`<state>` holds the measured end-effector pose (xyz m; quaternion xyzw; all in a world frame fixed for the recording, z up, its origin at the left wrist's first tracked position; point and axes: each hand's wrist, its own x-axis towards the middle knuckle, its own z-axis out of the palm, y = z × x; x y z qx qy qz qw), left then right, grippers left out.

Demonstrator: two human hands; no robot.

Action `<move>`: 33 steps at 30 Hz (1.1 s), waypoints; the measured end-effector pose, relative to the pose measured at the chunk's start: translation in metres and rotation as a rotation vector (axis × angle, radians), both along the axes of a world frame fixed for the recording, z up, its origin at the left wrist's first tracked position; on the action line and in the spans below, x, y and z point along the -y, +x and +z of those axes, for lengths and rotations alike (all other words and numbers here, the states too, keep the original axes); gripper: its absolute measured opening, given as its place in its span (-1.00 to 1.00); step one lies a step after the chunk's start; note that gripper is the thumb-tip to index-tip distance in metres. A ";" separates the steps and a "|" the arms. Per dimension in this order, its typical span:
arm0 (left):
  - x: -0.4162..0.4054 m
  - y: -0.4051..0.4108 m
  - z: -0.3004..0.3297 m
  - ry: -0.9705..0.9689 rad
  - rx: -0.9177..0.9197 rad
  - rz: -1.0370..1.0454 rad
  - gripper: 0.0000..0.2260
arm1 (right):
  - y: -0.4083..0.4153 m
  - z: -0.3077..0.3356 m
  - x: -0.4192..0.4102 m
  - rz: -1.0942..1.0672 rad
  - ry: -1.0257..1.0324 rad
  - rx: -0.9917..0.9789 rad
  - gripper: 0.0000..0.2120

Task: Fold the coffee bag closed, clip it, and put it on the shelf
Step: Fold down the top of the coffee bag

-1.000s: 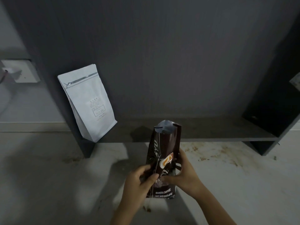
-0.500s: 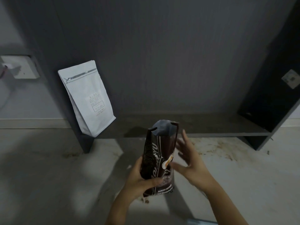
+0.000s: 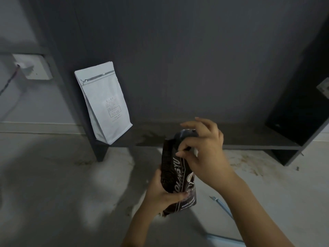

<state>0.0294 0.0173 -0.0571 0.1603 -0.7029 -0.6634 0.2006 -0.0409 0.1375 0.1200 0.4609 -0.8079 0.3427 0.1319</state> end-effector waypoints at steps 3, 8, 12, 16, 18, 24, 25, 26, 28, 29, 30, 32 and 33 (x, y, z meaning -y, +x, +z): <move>0.002 0.000 0.000 0.018 0.040 -0.017 -0.38 | 0.003 0.001 -0.003 0.043 -0.090 0.093 -0.85; 0.000 0.004 -0.004 0.036 0.078 -0.010 -0.55 | 0.001 0.001 -0.004 0.079 -0.159 0.227 -0.87; 0.002 0.005 0.002 0.107 0.032 -0.011 -0.50 | -0.023 -0.019 -0.025 0.027 -0.427 0.352 -0.72; 0.004 0.001 0.023 0.104 -0.053 -0.006 -0.58 | -0.037 -0.066 -0.044 0.146 -0.323 0.837 -0.30; 0.003 -0.003 0.031 0.086 -0.101 0.011 -0.58 | -0.032 -0.091 -0.043 0.213 -0.205 0.989 -0.19; -0.001 -0.006 0.037 0.041 -0.188 0.072 -0.69 | -0.027 -0.116 -0.032 0.089 -0.288 0.899 -0.60; -0.001 -0.004 0.037 0.021 -0.201 0.082 -0.74 | -0.029 -0.112 -0.031 0.120 -0.341 0.902 -0.68; -0.001 -0.003 0.037 0.015 -0.209 0.090 -0.77 | -0.030 -0.108 -0.031 0.144 -0.378 0.903 -0.72; -0.002 -0.001 0.038 0.026 -0.212 0.096 -0.80 | -0.029 -0.102 -0.030 0.160 -0.404 0.896 -0.70; -0.001 0.000 0.039 0.035 -0.207 0.088 -0.80 | -0.028 -0.101 -0.030 0.169 -0.411 0.903 -0.69; -0.001 0.001 0.041 0.044 -0.201 0.070 -0.80 | -0.026 -0.101 -0.030 0.179 -0.423 0.914 -0.68; 0.000 0.003 0.046 0.034 -0.198 0.025 -0.77 | -0.024 -0.099 -0.031 0.189 -0.457 0.924 -0.71; 0.000 0.002 0.050 0.009 -0.200 0.012 -0.77 | -0.022 -0.096 -0.031 0.193 -0.473 0.919 -0.75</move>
